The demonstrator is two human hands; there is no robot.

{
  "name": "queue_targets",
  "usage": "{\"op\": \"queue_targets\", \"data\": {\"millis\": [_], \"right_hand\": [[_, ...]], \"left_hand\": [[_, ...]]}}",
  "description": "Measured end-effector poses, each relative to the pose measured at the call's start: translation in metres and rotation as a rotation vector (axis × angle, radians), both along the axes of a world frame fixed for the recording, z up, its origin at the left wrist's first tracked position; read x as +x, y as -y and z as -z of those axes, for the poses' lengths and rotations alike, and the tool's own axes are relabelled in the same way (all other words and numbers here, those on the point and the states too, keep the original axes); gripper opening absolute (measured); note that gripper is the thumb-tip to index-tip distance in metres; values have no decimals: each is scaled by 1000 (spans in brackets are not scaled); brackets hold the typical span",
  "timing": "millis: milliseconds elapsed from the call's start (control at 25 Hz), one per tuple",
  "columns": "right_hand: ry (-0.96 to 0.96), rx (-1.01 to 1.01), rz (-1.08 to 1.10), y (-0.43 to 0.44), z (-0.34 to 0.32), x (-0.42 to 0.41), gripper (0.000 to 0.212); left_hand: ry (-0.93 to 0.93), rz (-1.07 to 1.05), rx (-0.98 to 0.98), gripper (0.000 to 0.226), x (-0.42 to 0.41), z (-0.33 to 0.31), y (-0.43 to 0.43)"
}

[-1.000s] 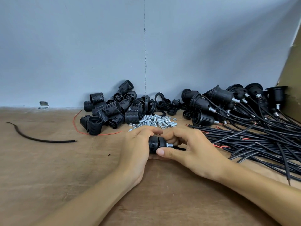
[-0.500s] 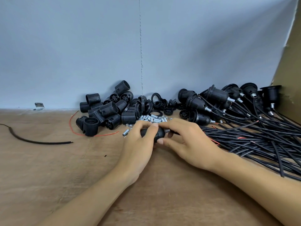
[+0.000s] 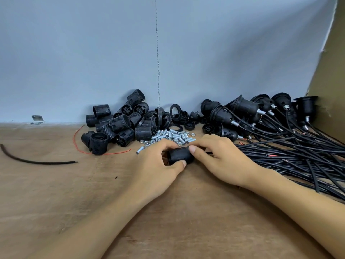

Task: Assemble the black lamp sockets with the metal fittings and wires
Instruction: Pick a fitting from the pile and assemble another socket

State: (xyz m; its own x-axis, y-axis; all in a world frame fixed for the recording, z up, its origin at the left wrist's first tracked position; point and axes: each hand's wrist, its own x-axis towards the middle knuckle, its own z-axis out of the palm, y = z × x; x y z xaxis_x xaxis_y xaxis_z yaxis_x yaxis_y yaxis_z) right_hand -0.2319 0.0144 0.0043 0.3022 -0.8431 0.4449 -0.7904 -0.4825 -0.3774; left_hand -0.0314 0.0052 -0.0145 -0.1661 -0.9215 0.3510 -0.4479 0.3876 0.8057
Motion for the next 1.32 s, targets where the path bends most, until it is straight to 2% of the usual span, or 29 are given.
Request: {"op": "queue_targets", "data": {"millis": [120,320,400,560,680,760,880,960,1080,1200,1320], "right_hand": [[90,-49,68,8,-1,8,25],[157,72,252,54,-15,50,12],[171,96,326,77,-23,66,18],[128,206,491,112,-31,87,24],[244,221,570,123,-36,89,22],[339,255,561,124,-37,88,24],[374,317,528,122,-29,89,25],[383,294,525,120,-24,91,23],[406,171,507,116,-27,90,7],[390,79,463,107,-41,83,29],[453,14,416,91,-57,73,33]], "left_hand": [[36,72,-38,24,-7,-2,-5],[102,63,-70,32,-5,-1,-4],[108,61,-50,28,-3,1,-1],[67,83,18,37,0,7,4],[31,83,43,39,0,10,7],[19,82,48,36,0,10,7],[-3,85,64,33,0,10,8],[-6,92,62,31,-1,10,7],[-4,83,51,31,0,9,7],[2,62,55,35,1,8,7],[-39,67,77,40,2,6,5]]}}
